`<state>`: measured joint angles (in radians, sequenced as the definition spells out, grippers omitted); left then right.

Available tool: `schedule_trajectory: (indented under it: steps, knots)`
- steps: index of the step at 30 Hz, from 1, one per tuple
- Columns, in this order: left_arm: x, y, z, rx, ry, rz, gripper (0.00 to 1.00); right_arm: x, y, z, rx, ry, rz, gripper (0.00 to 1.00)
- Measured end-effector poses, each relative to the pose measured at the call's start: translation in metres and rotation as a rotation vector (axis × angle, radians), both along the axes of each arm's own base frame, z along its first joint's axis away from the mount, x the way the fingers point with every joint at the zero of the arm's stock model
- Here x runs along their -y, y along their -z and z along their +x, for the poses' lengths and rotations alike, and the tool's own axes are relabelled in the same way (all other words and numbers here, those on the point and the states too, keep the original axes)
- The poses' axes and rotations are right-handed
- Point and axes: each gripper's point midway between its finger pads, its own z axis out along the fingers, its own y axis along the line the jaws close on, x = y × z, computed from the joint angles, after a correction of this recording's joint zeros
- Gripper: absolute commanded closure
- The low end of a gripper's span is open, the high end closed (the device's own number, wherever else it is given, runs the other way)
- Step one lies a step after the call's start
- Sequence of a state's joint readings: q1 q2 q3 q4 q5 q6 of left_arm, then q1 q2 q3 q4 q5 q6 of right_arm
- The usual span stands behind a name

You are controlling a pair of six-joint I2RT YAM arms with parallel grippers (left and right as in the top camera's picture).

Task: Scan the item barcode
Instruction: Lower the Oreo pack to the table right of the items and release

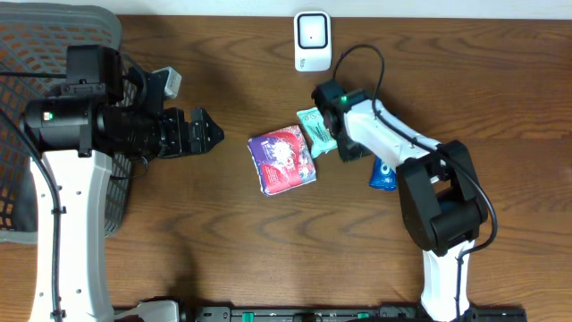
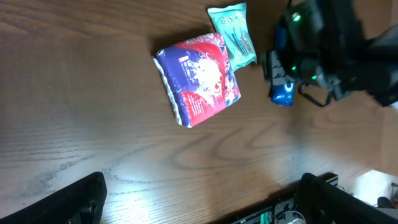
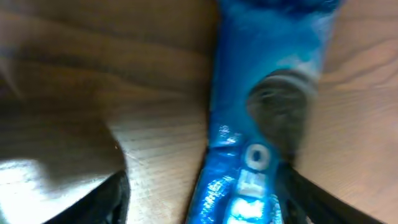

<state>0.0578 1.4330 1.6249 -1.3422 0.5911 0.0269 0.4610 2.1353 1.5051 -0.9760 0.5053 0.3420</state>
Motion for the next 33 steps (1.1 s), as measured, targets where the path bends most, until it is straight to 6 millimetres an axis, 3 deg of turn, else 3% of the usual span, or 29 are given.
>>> schedule_trajectory:
  steps: [3, 7, 16, 19, 21, 23, 26, 31, 33]
  knots:
    - [0.000, 0.000, 0.000, 0.000, 0.000, 0.000, 0.02, 0.004, 0.006, -0.002, 0.008, -0.002, -0.007, 0.47]
    - [0.000, 0.000, 0.000, 0.000, 0.000, 0.000, 0.02, 0.017, 0.006, 0.000, 0.038, 0.017, -0.024, 0.37]
    - [0.000, 0.000, 0.000, 0.000, 0.000, 0.000, 0.02, 0.060, 0.004, 0.005, 0.059, 0.102, -0.077, 0.37]
    - [0.000, 0.000, 0.000, 0.000, 0.000, 0.000, 0.02, 0.064, 0.005, 0.008, 0.074, 0.113, -0.059, 0.49]
    - [0.000, 0.000, 0.000, 0.000, 0.000, 0.000, 0.02, 0.064, 0.008, 0.010, 0.088, 0.112, -0.036, 0.64]
    - [0.000, 0.000, 0.000, 0.000, 0.000, 0.000, 0.02, 0.063, 0.013, 0.010, 0.095, 0.121, 0.001, 0.85]
    - [0.000, 0.000, 0.000, 0.000, 0.000, 0.000, 0.02, 0.065, 0.016, 0.009, 0.077, 0.135, 0.041, 0.99]
    - [0.000, 0.000, 0.000, 0.000, 0.000, 0.000, 0.02, 0.062, 0.014, 0.009, 0.024, 0.177, 0.173, 0.99]
    - [0.000, 0.000, 0.000, 0.000, 0.000, 0.000, 0.02, 0.052, 0.012, 0.008, -0.045, 0.177, 0.296, 0.99]
